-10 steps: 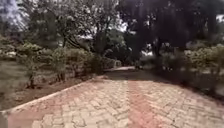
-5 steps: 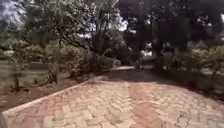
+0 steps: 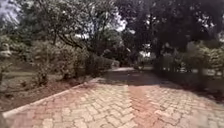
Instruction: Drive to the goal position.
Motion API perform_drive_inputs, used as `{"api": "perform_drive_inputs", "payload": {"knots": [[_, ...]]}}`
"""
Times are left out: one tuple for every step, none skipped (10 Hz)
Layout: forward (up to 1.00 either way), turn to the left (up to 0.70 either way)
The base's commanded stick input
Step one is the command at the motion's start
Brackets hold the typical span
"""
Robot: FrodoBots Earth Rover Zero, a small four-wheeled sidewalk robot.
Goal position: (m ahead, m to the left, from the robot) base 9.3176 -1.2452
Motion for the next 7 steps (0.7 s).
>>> {"api": "perform_drive_inputs", "payload": {"knots": [[0.7,0.0],[0.7,0.0],[0.7,0.0],[0.7,-0.31],[0.7,-0.34],[0.7,-0.07],[0.7,-0.02]]}}
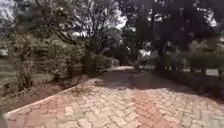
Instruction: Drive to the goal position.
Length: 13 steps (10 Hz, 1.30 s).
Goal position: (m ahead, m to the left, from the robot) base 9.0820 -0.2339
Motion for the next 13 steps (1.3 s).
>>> {"api": "perform_drive_inputs", "payload": {"knots": [[0.7,0.0],[0.7,0.0],[0.7,0.0],[0.7,0.0],[0.7,0.0],[0.7,0.0],[0.7,0.0],[0.7,0.0],[0.7,0.0],[0.7,0.0],[0.7,0.0],[0.7,0.0],[0.7,0.0]]}}
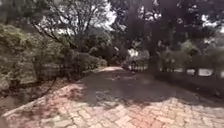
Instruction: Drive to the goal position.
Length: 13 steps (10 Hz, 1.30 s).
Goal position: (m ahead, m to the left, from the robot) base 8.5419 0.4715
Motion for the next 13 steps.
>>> {"api": "perform_drive_inputs", "payload": {"knots": [[0.7,0.0],[0.7,0.0],[0.7,0.0],[0.7,0.0],[0.7,0.0],[0.7,0.0],[0.7,0.0],[0.7,0.0],[0.7,0.0],[0.7,0.0],[0.7,0.0],[0.7,0.0],[0.7,0.0]]}}
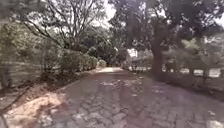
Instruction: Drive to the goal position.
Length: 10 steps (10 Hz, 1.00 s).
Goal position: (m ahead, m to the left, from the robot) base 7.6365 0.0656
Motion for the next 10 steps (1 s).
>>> {"api": "perform_drive_inputs", "payload": {"knots": [[0.7,0.0],[0.7,0.0],[0.7,0.0],[0.7,0.0],[0.7,0.0],[0.7,0.0],[0.7,0.0],[0.7,0.0],[0.7,0.0],[0.7,0.0]]}}
